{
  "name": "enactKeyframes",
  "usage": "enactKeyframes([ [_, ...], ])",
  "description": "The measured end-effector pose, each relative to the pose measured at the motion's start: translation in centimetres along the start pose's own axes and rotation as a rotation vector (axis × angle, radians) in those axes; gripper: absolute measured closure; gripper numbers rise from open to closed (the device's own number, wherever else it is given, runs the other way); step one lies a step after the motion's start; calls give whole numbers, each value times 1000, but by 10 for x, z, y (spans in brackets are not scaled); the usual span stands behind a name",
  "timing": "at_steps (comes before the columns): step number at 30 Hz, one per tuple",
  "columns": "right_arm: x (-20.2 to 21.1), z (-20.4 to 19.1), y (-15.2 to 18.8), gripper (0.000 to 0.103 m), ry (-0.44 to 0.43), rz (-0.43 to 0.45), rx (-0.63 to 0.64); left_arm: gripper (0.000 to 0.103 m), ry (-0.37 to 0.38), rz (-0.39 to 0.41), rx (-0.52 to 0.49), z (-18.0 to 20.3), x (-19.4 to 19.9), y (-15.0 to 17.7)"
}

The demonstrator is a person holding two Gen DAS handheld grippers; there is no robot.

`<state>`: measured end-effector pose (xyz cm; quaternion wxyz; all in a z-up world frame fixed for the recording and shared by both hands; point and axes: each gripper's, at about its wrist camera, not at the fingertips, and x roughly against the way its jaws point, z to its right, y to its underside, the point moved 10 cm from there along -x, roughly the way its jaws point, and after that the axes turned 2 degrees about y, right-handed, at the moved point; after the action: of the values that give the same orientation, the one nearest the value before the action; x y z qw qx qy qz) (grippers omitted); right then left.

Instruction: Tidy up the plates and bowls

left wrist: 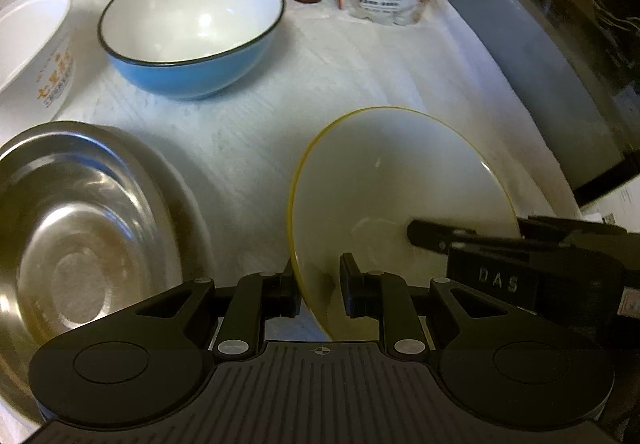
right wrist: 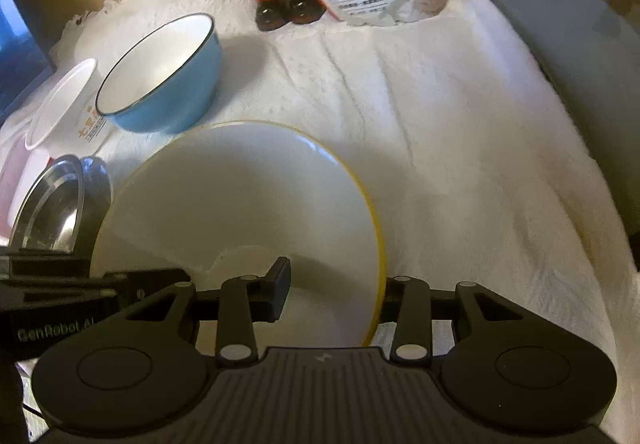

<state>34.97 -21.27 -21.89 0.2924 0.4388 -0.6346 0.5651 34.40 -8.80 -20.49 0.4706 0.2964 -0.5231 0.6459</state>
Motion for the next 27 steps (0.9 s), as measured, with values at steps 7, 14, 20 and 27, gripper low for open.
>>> enactKeyframes([
  [7,2,9,-5,64,25,21,6,82,24,6,-10,6,-3,-1],
  [14,9,3,-7,64,35,41,59,82,77,7,47,-4,11,0],
  [20,11,1,-20,63,17,63,66,82,88,17,52,-5,14,-5],
  [27,8,0,-23,57,-20,48,20,73,118,30,59,-4,7,-14],
])
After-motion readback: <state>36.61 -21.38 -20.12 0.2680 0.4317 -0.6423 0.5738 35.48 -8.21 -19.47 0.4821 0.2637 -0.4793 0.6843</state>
